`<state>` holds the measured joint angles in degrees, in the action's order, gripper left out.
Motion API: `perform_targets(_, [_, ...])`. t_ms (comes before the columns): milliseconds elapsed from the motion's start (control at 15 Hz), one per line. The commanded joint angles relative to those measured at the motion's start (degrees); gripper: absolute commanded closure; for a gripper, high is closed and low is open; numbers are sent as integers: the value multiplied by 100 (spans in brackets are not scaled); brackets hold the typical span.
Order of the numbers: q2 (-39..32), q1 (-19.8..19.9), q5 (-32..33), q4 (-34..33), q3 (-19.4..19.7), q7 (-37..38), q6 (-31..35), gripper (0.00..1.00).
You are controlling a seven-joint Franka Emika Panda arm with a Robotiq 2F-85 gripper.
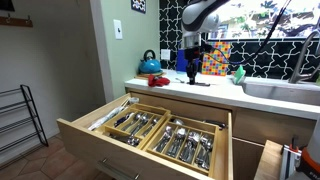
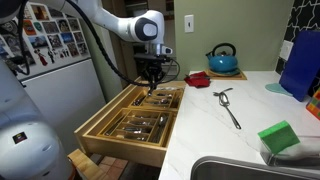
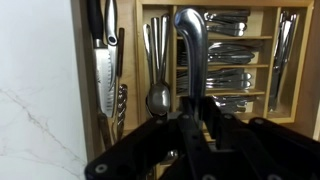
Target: Remove the knife from the countertop and put it in the bottom left compartment of the opened drawer
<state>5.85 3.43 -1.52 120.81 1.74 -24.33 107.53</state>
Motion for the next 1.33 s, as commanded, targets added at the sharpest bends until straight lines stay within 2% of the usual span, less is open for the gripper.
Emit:
perform_targets(0, [-22,-388,17,157,-359,1554,105,92])
perform_targets(267, [-476,-845,335,56,-899,3104,564,92])
perform_targets(533, [-1429,-1260,1002,-633,-1213,4165,625,92])
perform_targets(733, [-2182,-1504,1268,-1417,-1167,4406,409,91])
perform_targets(800, [-2376,-1552,1228,-1662,-1155,4251,293,91])
perform_targets(867, [-1882,-1524,1096,-1043,-1136,4241,606,82])
perform_targets(1067, [-2338,-1590,1104,-1532,-1094,4227,496,82])
perform_targets(1267, [-2383,-1592,1104,-1608,-1086,4223,462,82])
